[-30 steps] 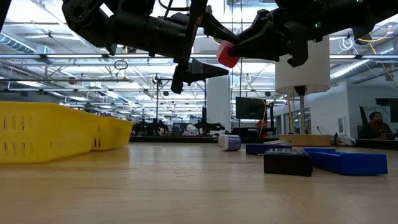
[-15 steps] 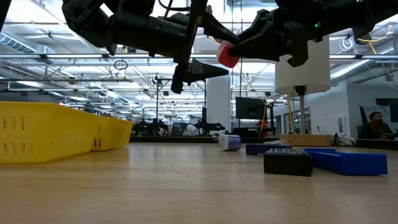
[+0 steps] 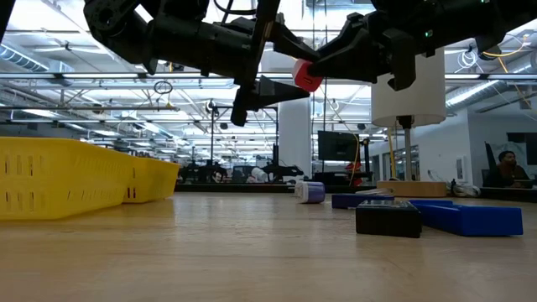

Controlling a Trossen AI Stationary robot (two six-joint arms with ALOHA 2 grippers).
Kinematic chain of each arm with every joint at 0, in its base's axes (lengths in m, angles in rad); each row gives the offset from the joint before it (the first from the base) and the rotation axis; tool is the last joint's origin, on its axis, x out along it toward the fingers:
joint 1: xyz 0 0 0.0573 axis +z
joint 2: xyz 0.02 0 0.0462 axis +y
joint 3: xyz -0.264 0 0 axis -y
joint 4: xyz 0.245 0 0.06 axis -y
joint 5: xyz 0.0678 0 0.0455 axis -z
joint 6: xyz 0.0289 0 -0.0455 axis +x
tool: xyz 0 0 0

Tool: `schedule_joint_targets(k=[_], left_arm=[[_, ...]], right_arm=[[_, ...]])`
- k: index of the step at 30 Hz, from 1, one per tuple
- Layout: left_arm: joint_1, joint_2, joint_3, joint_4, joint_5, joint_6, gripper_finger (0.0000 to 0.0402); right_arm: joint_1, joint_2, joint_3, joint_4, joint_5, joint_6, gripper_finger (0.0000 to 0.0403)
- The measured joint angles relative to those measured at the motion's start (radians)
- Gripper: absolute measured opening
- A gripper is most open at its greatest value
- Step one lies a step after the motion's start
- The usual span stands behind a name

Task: Pick & Place Office items
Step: Put the pink charger adapter into the top yellow bin

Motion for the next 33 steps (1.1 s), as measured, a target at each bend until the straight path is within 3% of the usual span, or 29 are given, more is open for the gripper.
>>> schedule_joint_targets(k=[7,17,22,33], left_arm=[[0.000,0.000,0.000,0.002,0.003,-0.022,0.0160],[0.003,0.000,0.000,0.001,0.025,-0.017,0.0183],[0.004,0.000,0.000,0.000,0.028,-0.018,0.0158],[0.006,0.000,0.000,-0.012,0.029,-0.016,0.0159]], right_arm=[[0.000,0.000,0.000,-0.007,0.004,-0.013,0.0176],[0.000,0.000,0.000,-0.006,0.000,0.002,0.0177],[0.000,0.000,0.000,-0.006,-0.001,0.003,0.0187],[0.000,0.000,-0.001,0.041,0.000,0.081,0.0233]])
